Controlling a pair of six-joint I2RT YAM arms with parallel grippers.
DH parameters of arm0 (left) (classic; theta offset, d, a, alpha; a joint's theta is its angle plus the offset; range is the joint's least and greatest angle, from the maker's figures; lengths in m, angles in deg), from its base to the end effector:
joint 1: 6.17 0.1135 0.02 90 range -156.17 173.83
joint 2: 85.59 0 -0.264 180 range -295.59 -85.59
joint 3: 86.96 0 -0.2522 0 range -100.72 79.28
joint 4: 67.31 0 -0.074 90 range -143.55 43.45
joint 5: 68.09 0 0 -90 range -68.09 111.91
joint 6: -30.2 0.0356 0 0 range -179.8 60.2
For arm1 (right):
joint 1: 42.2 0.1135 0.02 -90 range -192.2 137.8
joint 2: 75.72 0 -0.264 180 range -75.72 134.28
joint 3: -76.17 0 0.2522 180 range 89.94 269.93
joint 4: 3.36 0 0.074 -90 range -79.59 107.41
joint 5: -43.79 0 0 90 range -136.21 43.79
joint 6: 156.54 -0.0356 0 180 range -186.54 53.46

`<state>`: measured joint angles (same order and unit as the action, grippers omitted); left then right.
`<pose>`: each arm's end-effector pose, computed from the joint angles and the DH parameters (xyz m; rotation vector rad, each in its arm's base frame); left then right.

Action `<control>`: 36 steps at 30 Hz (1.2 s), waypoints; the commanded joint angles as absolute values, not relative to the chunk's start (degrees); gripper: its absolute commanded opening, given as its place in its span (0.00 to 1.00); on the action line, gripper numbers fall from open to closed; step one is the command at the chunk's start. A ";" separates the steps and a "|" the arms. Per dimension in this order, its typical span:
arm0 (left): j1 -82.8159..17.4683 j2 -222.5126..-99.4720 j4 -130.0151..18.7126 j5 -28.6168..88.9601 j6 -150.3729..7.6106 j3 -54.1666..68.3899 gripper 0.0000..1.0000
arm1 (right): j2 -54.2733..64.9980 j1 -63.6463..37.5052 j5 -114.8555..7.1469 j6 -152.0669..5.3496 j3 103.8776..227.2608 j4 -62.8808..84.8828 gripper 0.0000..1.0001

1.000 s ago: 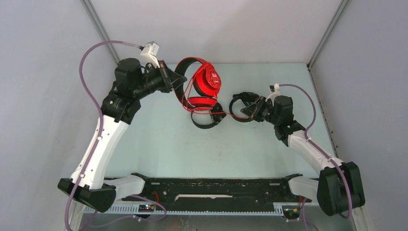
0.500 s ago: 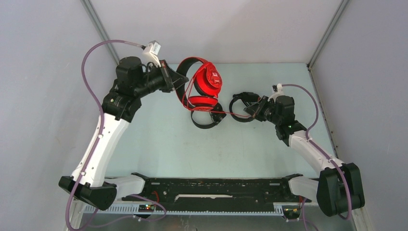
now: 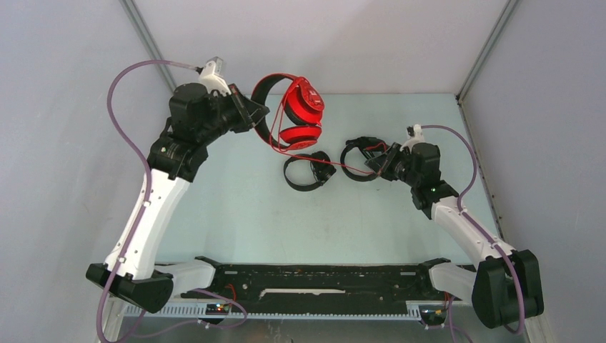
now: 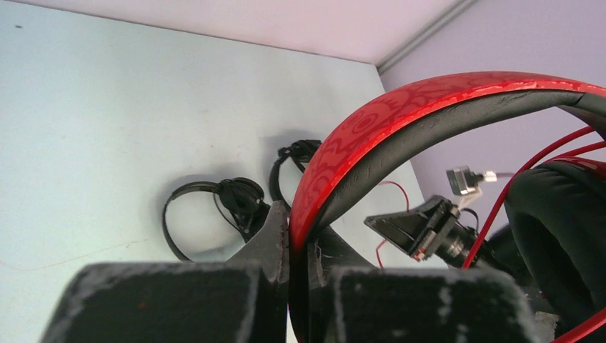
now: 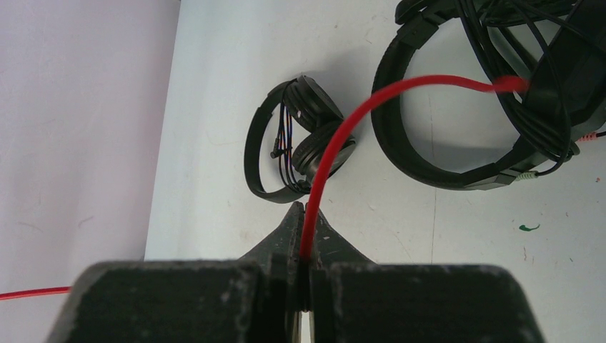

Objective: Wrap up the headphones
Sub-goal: Wrap the headphones cable around the headphones.

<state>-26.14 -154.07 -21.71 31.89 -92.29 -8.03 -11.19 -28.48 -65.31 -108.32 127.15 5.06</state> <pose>0.2253 -0.0884 0.4704 -0.0746 1.8674 -0.8014 0.2415 0.0710 0.2525 0.2705 2.0402 0.9470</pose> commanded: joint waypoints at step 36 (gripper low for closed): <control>-27.94 -152.79 -7.51 46.69 -66.41 -13.26 0.00 | -4.30 -32.01 -61.53 -99.02 138.57 3.80 0.00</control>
<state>-26.75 -154.95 -12.47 45.48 -76.36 -12.40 -3.62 -30.69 -67.12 -103.76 134.49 2.64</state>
